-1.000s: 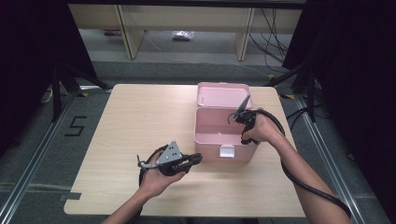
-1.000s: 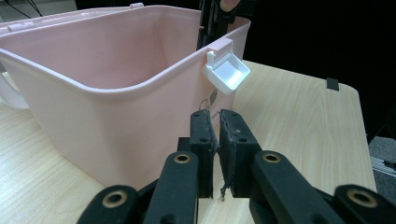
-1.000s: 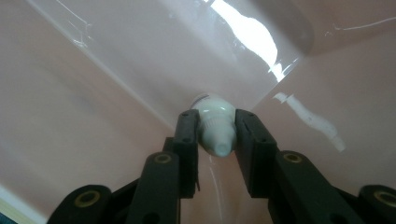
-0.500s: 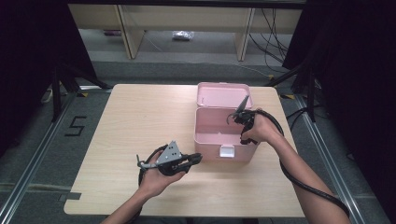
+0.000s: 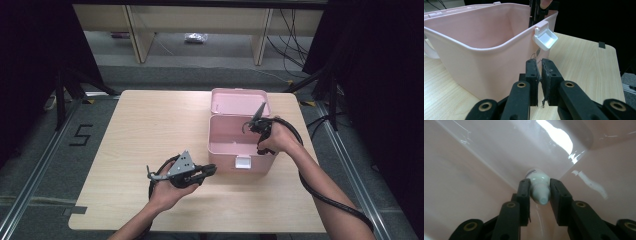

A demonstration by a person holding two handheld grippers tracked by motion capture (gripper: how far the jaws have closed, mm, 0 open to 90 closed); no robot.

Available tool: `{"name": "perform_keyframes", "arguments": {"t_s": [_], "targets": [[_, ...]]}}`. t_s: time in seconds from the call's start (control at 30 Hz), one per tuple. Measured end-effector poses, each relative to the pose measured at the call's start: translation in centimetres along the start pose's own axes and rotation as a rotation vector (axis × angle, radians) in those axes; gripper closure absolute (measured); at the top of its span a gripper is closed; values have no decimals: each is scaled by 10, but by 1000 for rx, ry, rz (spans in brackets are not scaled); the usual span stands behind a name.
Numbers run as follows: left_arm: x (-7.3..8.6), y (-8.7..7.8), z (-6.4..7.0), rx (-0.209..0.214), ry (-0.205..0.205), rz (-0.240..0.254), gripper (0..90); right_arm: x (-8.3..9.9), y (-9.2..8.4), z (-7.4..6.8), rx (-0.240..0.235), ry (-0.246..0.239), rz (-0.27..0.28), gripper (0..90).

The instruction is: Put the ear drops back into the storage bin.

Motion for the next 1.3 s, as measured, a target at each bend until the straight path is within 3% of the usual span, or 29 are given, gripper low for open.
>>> {"name": "perform_keyframes", "arguments": {"t_s": [0.5, 0.8, 0.97, 1.0, 1.03, 1.1, 1.2, 1.23, 1.3], "targets": [[0, 0, 0, 0, 1, -2, 830, 0, 0, 0, -7, -2, -5, 713], [0, 0, 0, 0, 1, -2, 830, 1, -4, 1, 4, -11, -3, 657], [0, 0, 0, 0, 1, -1, 830, 0, -6, 3, 10, -1, 25, 621], [0, 0, 0, 0, 1, -1, 829, 0, -7, 4, 11, -17, 30, 620], [0, 0, 0, 0, 2, -2, 829, 1, -9, 2, 6, 5, 28, 620], [-1, 0, 0, 1, 1, -2, 828, 2, -11, 3, 2, -11, 31, 613], [-2, 0, 0, 0, 1, 2, 824, 2, -16, 2, 1, 9, 51, 609], [-2, 0, 1, 1, -2, 3, 824, 1, -16, 4, 8, -21, 66, 607], [-2, -1, 1, 1, 3, 2, 825, 1, -20, 4, 3, -8, 77, 604]]}}
Point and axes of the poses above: each handheld gripper's, and its own axes: y roughly forward along the jaws, x roughly out of its underside, z roughly to its right, the point moved 9 cm from there along y, roughly forward along the jaws, and after that the axes turned 11 degrees about -z, right-handed, at the moved point
